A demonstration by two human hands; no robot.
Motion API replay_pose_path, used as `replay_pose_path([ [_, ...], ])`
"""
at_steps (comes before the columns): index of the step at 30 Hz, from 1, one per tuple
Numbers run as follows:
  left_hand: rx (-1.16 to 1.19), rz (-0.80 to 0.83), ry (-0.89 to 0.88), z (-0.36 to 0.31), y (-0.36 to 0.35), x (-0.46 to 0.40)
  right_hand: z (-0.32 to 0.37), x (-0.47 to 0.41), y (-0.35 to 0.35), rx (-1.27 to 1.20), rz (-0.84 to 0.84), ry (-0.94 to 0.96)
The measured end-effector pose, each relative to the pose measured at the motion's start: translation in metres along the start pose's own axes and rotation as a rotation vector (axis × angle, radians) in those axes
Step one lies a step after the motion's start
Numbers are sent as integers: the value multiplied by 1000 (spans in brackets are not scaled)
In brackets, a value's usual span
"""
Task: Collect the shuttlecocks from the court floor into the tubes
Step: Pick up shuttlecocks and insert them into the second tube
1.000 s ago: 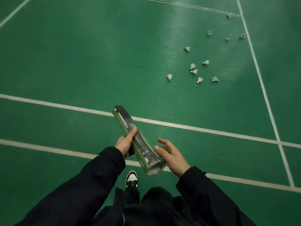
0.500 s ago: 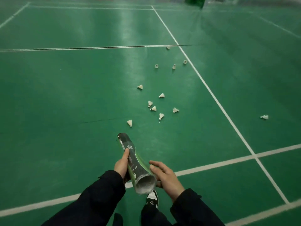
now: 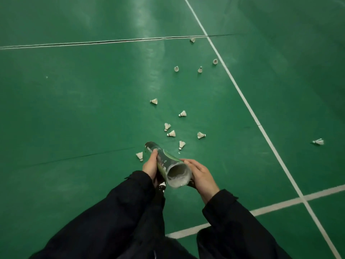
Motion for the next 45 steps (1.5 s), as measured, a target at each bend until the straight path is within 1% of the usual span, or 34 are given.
replay_pose_path([
  [4, -59, 54, 122, -49, -76, -61, 43, -73, 38, -34, -68, -84],
  [6, -74, 95, 167, -71, -119, -84, 67, -104, 63, -63, -92, -92],
  [8, -74, 94, 196, -89, -165, -108, 89, -131, 93, -102, -138, -109],
  [10, -95, 109, 241, -102, -211, -128, 110, -155, 126, -156, -191, -72],
  [12, -92, 107, 257, -111, -260, -155, 130, -178, 165, -133, -298, 47],
  [13, -90, 82, 261, -114, -285, -171, 140, -189, 188, -37, -408, 135],
  [14, -86, 61, 261, -116, -310, -187, 151, -198, 212, 108, -532, 247],
  [15, -89, 46, 257, -116, -335, -203, 162, -205, 234, 279, -640, 358],
  [16, -101, 26, 250, -115, -368, -224, 174, -219, 260, 459, -712, 473],
  [17, -107, 20, 235, -116, -392, -238, 186, -230, 273, 643, -711, 551],
  [18, -112, 40, 229, -115, -415, -251, 197, -243, 284, 815, -662, 588],
  [20, -126, 82, 271, -112, -479, -276, 212, -283, 330, 1052, -506, 522],
  [22, -138, 78, 260, -115, -534, -297, 233, -315, 382, 1178, -433, 439],
  [24, -164, 63, 203, -129, -585, -315, 252, -346, 430, 1234, -311, 374],
  [25, -178, 46, 171, -134, -606, -328, 262, -361, 451, 1209, -248, 360],
  [28, -206, -39, 96, -152, -657, -379, 298, -407, 510, 1002, -134, 354],
  [30, -158, -52, 54, -168, -694, -417, 321, -445, 544, 940, -104, 371],
  [31, -137, -54, 41, -179, -719, -422, 330, -466, 560, 923, -107, 387],
  [33, -102, -71, 46, -201, -766, -439, 347, -508, 591, 846, -153, 426],
  [37, 10, 0, 169, -237, -865, -508, 387, -607, 657, 701, -311, 487],
  [40, 85, -33, 240, -267, -945, -568, 424, -688, 708, 633, -427, 491],
  [42, 128, -60, 262, -298, -1002, -596, 461, -738, 740, 564, -496, 473],
  [45, 157, -110, 296, -343, -1070, -633, 516, -805, 779, 483, -529, 452],
])
Point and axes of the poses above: each hand's wrist, its own x-axis away from the middle knuckle, its own y-axis out of the back of the hand, z = x × y, the point moved 4 cm from there along -x, towards the middle knuckle, and after that the axes turned 11 degrees about x, right-handed, at the moved point
